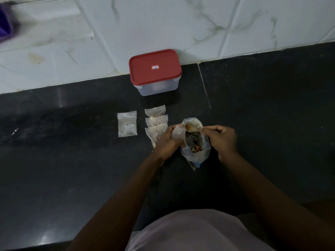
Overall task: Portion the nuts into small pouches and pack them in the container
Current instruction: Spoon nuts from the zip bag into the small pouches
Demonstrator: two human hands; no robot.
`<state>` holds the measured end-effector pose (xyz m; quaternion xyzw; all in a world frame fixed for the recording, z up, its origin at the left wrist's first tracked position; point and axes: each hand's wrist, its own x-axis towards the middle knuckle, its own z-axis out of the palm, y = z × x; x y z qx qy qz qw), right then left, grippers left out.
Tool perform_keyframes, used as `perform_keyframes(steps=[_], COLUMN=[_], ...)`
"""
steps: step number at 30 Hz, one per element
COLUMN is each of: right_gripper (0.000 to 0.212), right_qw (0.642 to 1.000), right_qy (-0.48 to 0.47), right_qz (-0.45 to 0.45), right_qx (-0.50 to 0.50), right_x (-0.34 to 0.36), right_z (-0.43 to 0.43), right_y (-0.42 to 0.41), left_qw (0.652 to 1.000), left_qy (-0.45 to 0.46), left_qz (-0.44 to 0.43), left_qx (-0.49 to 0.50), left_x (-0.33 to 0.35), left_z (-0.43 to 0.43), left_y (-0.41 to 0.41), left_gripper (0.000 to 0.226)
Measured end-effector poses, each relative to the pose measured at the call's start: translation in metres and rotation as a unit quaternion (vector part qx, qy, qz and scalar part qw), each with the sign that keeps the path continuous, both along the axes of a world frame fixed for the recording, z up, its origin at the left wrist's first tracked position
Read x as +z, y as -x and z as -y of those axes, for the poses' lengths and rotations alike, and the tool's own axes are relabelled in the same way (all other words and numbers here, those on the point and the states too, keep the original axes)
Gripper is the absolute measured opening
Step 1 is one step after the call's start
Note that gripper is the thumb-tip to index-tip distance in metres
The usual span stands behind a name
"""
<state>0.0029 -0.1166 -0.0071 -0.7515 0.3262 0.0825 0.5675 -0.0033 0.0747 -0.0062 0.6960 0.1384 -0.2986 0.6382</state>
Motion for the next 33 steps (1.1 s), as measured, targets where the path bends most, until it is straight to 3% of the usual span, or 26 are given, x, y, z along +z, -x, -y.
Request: perform_keyframes(steps=[6, 15, 20, 24, 28, 31, 33], right_gripper=[0.009, 0.013, 0.01, 0.01, 0.005, 0.006, 0.006], right_qw=[0.99, 0.983, 0.986, 0.986, 0.995, 0.997, 0.977], right_qy=[-0.129, -0.17, -0.157, -0.165, -0.099, 0.027, 0.123], right_qz=[-0.042, -0.066, -0.049, -0.038, -0.008, 0.067, 0.144], right_qx=[-0.04, 0.0, 0.002, -0.005, -0.01, 0.03, 0.097], right_x=[-0.002, 0.001, 0.005, 0.007, 0.006, 0.011, 0.018], right_z=[0.004, 0.023, 0.027, 0.027, 0.027, 0.024, 0.02], right_y=[-0.001, 0.004, 0.009, 0.011, 0.012, 0.015, 0.018], left_qw=[1.0, 1.0, 0.996, 0.993, 0.992, 0.993, 0.995], left_qy=[0.008, 0.001, -0.037, -0.054, -0.058, -0.06, -0.057], left_qz=[0.004, 0.025, 0.076, 0.102, 0.108, 0.096, 0.082], left_qx=[0.0, 0.011, 0.01, 0.025, 0.039, 0.03, 0.026], left_x=[0.005, 0.006, 0.008, 0.009, 0.008, 0.008, 0.007], left_z=[-0.004, -0.003, -0.003, -0.006, -0.007, -0.005, -0.004], left_y=[0.001, 0.004, 0.004, 0.005, 0.006, 0.007, 0.007], left_gripper=[0.064, 0.071, 0.057, 0.058, 0.053, 0.049, 0.046])
